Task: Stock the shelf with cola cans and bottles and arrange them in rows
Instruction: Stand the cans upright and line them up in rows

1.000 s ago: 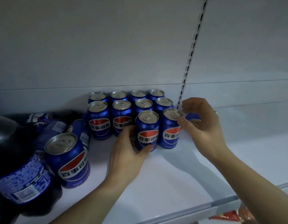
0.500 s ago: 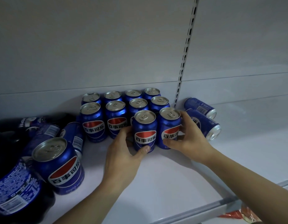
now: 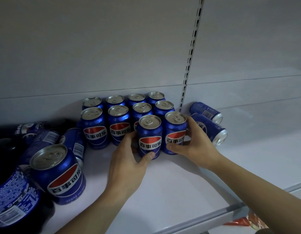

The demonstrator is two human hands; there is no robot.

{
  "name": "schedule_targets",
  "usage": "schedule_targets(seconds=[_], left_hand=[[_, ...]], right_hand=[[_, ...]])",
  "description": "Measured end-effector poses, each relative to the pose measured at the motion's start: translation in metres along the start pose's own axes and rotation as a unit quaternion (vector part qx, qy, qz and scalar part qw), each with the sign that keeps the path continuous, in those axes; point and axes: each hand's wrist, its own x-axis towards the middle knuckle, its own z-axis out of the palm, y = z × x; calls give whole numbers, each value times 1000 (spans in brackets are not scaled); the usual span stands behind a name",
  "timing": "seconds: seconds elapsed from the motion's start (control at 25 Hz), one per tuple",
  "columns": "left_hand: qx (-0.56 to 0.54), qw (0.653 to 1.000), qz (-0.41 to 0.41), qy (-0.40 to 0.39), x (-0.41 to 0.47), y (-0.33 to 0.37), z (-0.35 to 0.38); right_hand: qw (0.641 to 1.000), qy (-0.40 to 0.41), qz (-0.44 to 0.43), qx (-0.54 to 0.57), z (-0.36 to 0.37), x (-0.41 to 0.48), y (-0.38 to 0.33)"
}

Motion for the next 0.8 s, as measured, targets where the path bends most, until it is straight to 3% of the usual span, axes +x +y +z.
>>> schedule_targets(seconds=[0.64,0.8], left_hand=[[22,1000,8,12,-2,3,0],[20,1000,2,3,-2,2,-1]], right_hand=[[1000,-10,-7,12,6,-1,-5],[994,-104,4,-45,-21,-5,-14]])
